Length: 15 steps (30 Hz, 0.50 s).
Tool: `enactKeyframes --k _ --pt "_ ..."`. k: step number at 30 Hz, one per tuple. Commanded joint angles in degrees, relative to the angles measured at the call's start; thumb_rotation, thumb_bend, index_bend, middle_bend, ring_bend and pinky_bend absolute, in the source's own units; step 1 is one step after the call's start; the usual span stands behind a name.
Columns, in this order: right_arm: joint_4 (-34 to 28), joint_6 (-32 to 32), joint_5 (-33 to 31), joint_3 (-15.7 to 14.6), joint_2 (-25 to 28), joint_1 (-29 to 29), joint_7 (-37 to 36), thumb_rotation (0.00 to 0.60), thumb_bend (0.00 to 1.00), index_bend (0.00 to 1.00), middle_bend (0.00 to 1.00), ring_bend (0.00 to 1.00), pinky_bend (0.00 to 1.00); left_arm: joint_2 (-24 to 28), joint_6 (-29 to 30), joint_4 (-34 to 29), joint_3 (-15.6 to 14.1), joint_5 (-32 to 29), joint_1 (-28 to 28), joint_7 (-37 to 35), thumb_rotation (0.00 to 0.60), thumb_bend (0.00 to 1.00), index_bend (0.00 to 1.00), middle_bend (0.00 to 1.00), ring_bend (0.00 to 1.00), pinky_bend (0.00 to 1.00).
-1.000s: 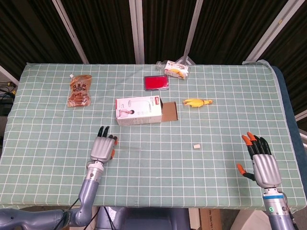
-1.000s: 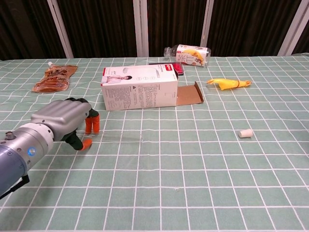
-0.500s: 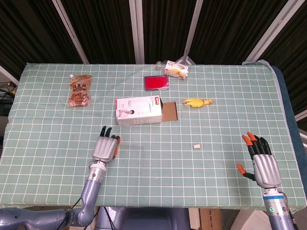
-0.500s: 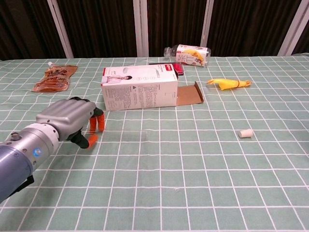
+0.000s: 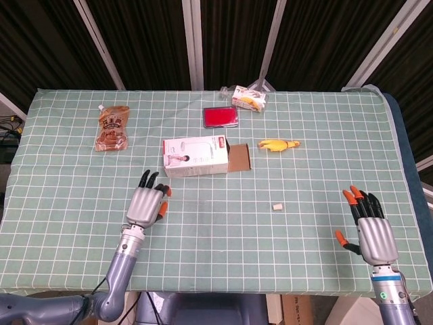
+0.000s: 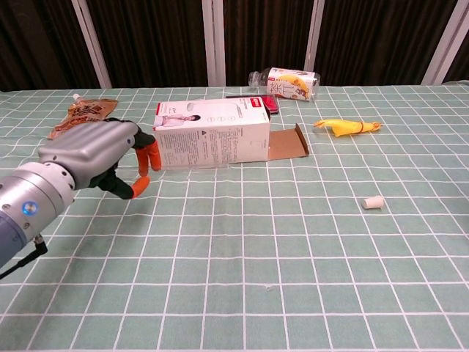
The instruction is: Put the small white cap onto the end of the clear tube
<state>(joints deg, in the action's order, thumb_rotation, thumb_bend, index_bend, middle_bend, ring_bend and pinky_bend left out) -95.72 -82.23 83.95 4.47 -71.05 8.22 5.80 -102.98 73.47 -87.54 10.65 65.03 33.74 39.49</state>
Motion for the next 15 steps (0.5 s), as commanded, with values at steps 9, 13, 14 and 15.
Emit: enactKeyframes --k 9,13,14,15 --pt "-1.9 6.5 -3.1 2.6 -3.9 5.4 8.9 0.6 0.32 0.28 0.18 0.17 0.0 9.6 1.5 -10.5 3.6 3.3 -0.4 -3.6 0.6 0.71 0.5 0.5 0.1 0.0" --pt "-1.7 10.6 -5.2 3.5 -6.3 8.6 13.0 0.6 0.32 0.31 0.19 0.17 0.0 12.5 1.4 -13.5 4.4 3.5 -0.4 -3.8 0.6 0.71 0.5 0.5 0.1 0.0" --pt "-1.3 11.9 -5.6 3.7 -7.1 9.7 14.2 0.6 0.32 0.32 0.2 0.17 0.0 13.2 1.4 -14.2 4.5 3.5 -0.3 -3.8 0.6 0.71 0.5 0.5 0.1 0.0" --pt "-0.8 13.2 -6.1 3.8 -7.9 10.7 15.2 0.6 0.32 0.33 0.2 0.17 0.0 13.7 1.3 -14.7 4.6 3.5 -0.3 -3.8 0.6 0.71 0.5 0.5 0.1 0.0"
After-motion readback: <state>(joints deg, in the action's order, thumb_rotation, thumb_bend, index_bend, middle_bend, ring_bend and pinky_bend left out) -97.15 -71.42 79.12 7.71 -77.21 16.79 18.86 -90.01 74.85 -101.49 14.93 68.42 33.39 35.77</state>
